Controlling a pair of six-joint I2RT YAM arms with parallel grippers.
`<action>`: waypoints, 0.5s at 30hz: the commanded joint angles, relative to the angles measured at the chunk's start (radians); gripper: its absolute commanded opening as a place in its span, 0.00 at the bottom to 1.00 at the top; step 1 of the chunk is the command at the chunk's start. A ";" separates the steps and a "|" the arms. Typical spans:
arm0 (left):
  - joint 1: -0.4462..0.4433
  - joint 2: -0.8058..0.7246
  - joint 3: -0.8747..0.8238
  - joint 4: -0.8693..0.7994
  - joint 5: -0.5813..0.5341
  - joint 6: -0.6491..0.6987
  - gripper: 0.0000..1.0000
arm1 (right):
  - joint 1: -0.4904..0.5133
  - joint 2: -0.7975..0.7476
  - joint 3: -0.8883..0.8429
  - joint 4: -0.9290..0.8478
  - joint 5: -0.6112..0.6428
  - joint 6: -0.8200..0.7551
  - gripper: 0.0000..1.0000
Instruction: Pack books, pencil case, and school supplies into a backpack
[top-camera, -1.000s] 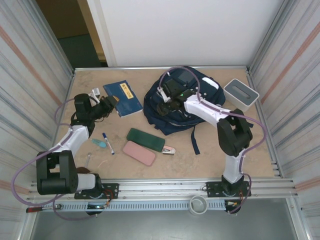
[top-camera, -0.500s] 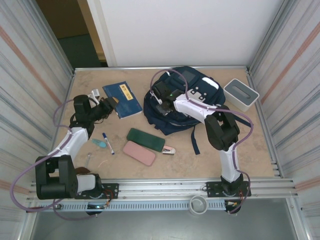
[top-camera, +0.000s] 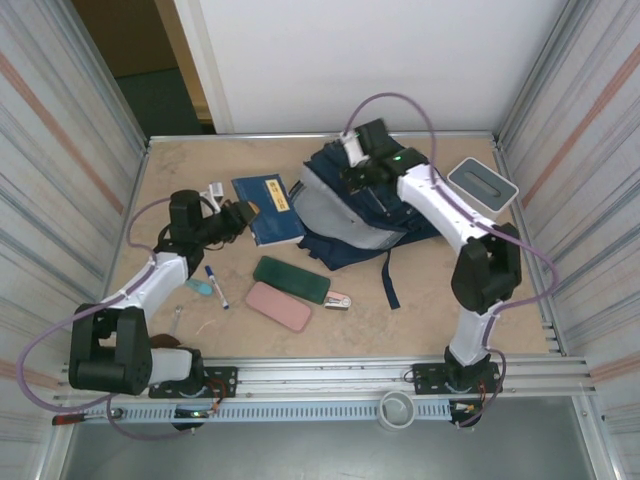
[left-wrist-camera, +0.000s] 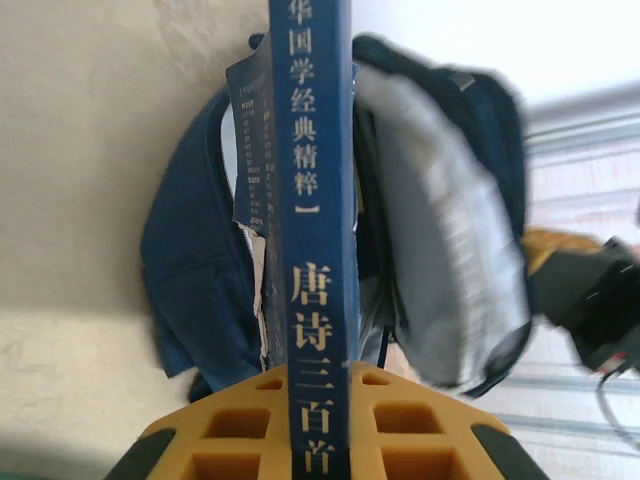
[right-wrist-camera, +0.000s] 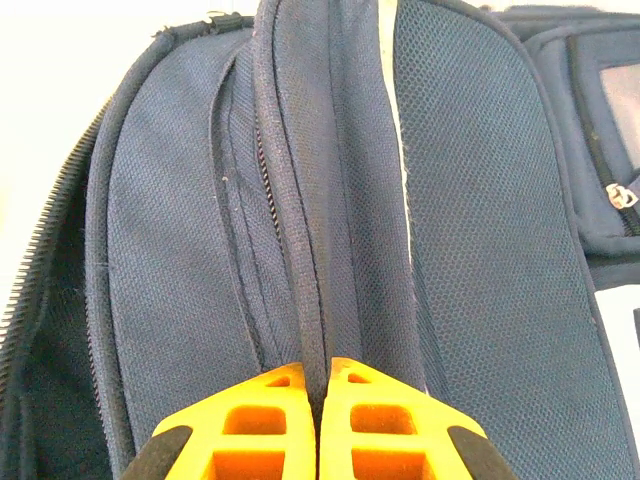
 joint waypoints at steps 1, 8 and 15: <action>-0.063 0.029 0.078 0.041 0.001 -0.037 0.00 | -0.049 -0.049 0.049 0.035 -0.260 0.109 0.00; -0.172 0.218 0.175 0.193 0.027 -0.184 0.00 | -0.124 -0.033 0.084 0.071 -0.443 0.189 0.00; -0.262 0.461 0.348 0.281 0.021 -0.275 0.00 | -0.157 -0.014 0.098 0.110 -0.530 0.238 0.00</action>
